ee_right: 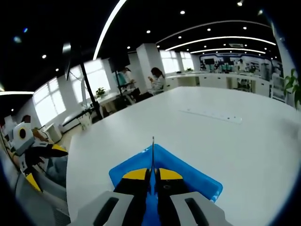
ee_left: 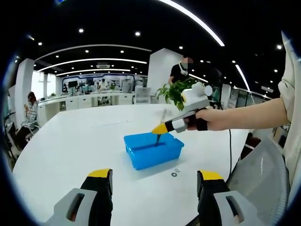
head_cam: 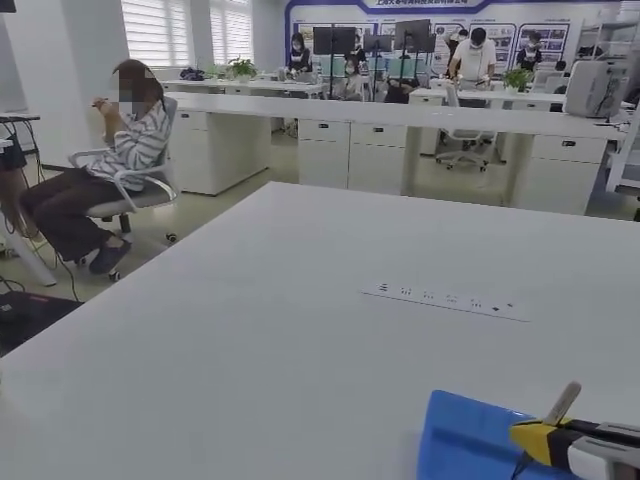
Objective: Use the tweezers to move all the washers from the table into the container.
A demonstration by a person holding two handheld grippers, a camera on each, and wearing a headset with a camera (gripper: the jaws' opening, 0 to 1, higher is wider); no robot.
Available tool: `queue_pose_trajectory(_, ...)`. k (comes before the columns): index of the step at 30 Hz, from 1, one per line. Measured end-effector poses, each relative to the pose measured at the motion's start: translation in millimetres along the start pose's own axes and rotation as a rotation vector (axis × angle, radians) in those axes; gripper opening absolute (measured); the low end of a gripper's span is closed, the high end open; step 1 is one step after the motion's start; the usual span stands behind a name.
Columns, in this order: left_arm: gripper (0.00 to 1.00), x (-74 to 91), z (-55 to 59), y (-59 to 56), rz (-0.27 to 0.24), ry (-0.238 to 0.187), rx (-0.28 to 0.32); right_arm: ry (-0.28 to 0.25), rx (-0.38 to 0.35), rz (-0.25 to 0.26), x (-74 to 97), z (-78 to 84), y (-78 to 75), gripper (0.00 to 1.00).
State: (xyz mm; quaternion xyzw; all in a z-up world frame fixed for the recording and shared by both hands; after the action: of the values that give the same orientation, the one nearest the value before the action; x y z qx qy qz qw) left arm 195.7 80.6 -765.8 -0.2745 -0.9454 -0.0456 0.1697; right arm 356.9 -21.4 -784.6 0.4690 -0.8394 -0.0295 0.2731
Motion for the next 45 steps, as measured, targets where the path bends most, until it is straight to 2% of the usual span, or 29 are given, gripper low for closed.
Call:
queue_pose_trajectory(3,0.74,0.1,0.0,-0.3,0.000,-0.001,-0.002,-0.030,-0.025,-0.015,3.9,-5.5,4.9,0.03)
queue_pose_trajectory(12,0.74,0.3,0.1,-0.7,0.001,0.000,-0.001,-0.062,-0.028,-0.035,17.8,-8.0,20.1,0.03)
queue_pose_trajectory(15,0.74,0.3,0.2,-0.8,0.001,0.001,-0.003,-0.093,-0.024,-0.035,26.0,-9.3,24.7,0.03)
queue_pose_trajectory(23,0.74,0.1,0.9,-2.4,0.007,0.006,-0.006,-0.138,-0.070,-0.043,42.2,-3.8,31.5,0.03)
queue_pose_trajectory(33,0.74,-0.3,1.8,-3.3,0.014,0.015,-0.010,-0.130,-0.130,-0.042,48.1,19.6,37.2,0.04)
queue_pose_trajectory(45,0.73,-0.6,2.5,-2.8,0.010,0.018,-0.012,-0.040,-0.120,-0.013,43.6,55.1,35.3,0.04)
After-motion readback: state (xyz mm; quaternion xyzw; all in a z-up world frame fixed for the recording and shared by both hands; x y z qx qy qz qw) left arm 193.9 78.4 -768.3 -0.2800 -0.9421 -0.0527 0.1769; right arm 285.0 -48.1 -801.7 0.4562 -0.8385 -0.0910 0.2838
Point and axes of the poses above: the centre of the closed fingertips' face, and the gripper's own axes: x roughly backward along the fingers, y roughly to its left, z roughly out of its underside, the point moved 2 cm from there along x, roughly backward along the fingers, and after that the axes turned 5 degrees about -x, right-handed, at the moved point
